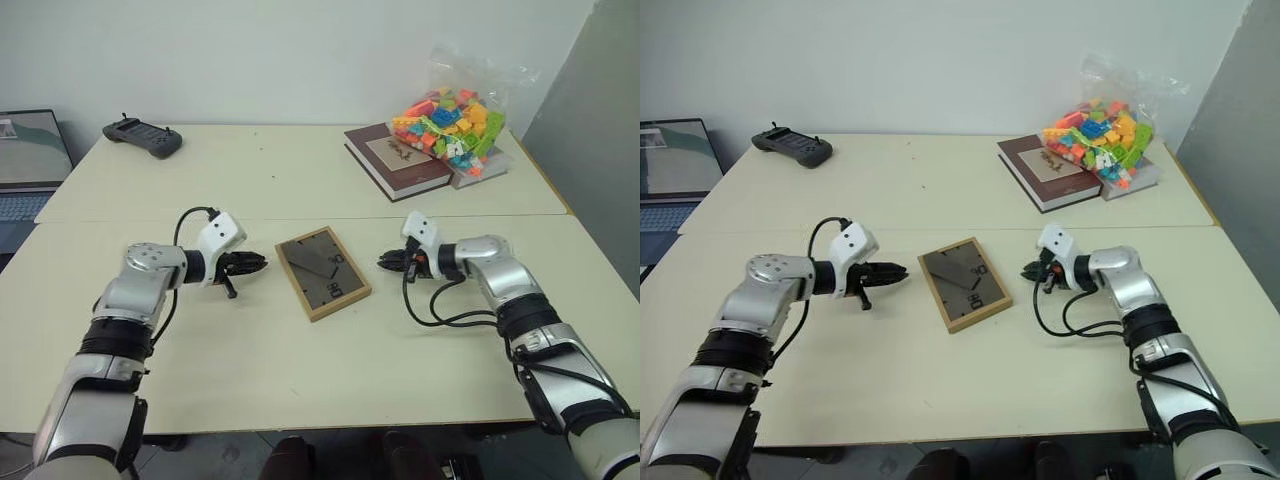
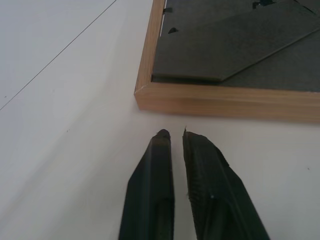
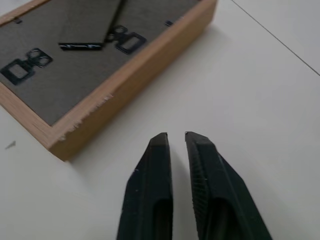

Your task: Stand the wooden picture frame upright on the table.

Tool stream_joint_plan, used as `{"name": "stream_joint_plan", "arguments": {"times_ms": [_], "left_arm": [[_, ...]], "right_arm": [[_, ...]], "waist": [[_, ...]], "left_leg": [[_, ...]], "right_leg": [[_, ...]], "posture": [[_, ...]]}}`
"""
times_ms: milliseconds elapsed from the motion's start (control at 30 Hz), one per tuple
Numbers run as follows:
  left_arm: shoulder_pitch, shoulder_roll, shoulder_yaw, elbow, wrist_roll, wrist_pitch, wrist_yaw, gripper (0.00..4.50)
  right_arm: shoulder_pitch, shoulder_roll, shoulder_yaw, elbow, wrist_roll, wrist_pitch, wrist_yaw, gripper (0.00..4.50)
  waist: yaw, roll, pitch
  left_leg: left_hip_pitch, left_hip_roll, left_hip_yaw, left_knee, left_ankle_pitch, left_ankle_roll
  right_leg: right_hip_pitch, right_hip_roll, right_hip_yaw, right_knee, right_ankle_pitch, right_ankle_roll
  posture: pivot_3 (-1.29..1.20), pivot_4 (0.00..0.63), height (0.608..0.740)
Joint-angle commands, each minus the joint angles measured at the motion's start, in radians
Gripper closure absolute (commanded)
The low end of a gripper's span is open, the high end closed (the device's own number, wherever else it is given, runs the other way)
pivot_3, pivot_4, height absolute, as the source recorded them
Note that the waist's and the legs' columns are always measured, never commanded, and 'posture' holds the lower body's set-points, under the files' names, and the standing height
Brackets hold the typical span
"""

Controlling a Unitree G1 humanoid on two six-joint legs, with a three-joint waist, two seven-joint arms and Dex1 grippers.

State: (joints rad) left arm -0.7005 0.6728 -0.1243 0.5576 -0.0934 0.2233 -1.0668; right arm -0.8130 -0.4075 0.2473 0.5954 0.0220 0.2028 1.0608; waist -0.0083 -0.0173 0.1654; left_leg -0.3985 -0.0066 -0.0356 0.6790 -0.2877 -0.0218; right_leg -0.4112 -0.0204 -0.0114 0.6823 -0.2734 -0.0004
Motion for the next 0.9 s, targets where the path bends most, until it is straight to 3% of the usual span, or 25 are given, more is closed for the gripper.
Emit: {"name": "stream_joint_plan", "arguments": {"times_ms": [33, 300, 567, 667, 767, 900], "left_arm": [[-0.056, -0.027, -0.022, 0.078, 0.04, -0.075, -0.002, 4.49], [-0.144, -0.113, -0.03, 0.211, 0.077, -0.144, 0.012, 4.49], [-0.134, -0.077, 0.002, 0.223, 0.076, -0.114, -0.007, 4.49], [-0.06, -0.003, 0.033, 0.109, 0.007, 0.016, -0.118, 4.49], [0.005, 0.07, 0.073, 0.002, -0.098, 0.239, -0.237, 4.02], [-0.002, 0.108, 0.129, -0.016, -0.229, 0.595, -0.281, 2.99]], "right_arm": [[0.043, 0.009, 0.03, -0.102, -0.008, 0.012, 0.014, 4.5], [0.129, 0.003, 0.062, -0.339, 0.024, 0.127, 0.069, 4.5], [0.095, -0.011, 0.023, -0.257, -0.017, 0.121, -0.031, 4.5], [0.057, 0.01, 0.008, -0.189, -0.031, 0.106, -0.106, 4.5], [0.037, 0.035, 0.009, -0.149, -0.037, 0.085, -0.14, 4.5], [0.035, 0.058, 0.016, -0.142, -0.036, 0.078, -0.143, 4.5]], "waist": [[-0.001, 0.0, 0.0], [0.0, 0.0, 0.0], [-0.002, 0.0, 0.0], [-0.018, 0.0, 0.0], [-0.028, 0.0, 0.0], [-0.032, 0.0, 0.0]], "left_leg": [[0.0, 0.0, 0.0, 0.0, 0.0, 0.0], [0.0, 0.0, -0.001, 0.001, 0.0, 0.0], [0.0, -0.001, -0.001, 0.001, 0.0, 0.0], [0.0, -0.001, -0.001, 0.0, 0.0, 0.0], [0.0, 0.0, -0.002, 0.0, 0.002, -0.004], [0.0, 0.0, -0.003, 0.0, 0.002, -0.004]], "right_leg": [[0.0, 0.0, 0.0, 0.0, 0.0, 0.0], [-0.001, 0.0, 0.0, 0.0, 0.0, 0.0], [-0.001, 0.0, 0.0, 0.0, 0.0, 0.0], [-0.001, 0.0, 0.0, 0.001, 0.0, 0.0], [-0.001, 0.001, 0.001, 0.0, 0.0, 0.0], [-0.002, 0.002, 0.001, 0.001, 0.0, 0.0]], "posture": [[0.0, 0.15, 0.74], [0.0, 0.15, 0.74], [0.0, 0.15, 0.74], [0.0, 0.15, 0.74], [0.0, 0.15, 0.74], [0.0, 0.15, 0.74]]}}
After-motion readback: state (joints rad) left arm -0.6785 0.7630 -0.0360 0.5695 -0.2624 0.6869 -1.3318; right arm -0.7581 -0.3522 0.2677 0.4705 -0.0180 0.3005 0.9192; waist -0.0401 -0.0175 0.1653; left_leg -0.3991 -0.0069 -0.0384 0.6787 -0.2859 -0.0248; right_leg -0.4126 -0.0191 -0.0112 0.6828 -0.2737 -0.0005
